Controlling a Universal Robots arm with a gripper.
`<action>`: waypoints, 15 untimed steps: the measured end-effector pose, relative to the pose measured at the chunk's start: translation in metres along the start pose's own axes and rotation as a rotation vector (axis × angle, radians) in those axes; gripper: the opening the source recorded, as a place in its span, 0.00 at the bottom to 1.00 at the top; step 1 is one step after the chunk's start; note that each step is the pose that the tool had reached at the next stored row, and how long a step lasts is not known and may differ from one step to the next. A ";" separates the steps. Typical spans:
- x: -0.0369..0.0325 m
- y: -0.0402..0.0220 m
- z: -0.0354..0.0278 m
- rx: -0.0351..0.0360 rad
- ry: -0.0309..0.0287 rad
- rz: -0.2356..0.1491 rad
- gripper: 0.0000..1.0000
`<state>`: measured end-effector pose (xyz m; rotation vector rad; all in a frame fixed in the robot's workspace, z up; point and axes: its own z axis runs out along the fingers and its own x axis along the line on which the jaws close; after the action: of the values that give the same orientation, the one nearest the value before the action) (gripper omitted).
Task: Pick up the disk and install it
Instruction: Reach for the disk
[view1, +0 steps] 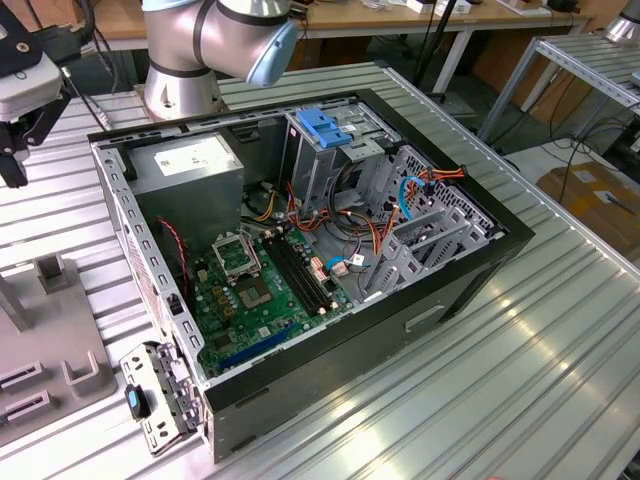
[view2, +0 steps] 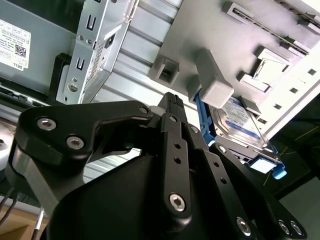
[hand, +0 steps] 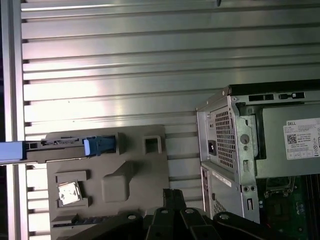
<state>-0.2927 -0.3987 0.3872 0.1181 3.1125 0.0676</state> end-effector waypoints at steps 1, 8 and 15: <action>0.0023 -0.0002 0.0000 0.0000 0.0000 0.000 0.11; 0.0123 -0.0009 0.0001 0.0000 0.0000 0.000 0.11; 0.0219 -0.0017 0.0003 0.0000 0.0001 0.000 0.11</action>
<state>-0.3147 -0.3987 0.3863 0.1180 3.1125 0.0676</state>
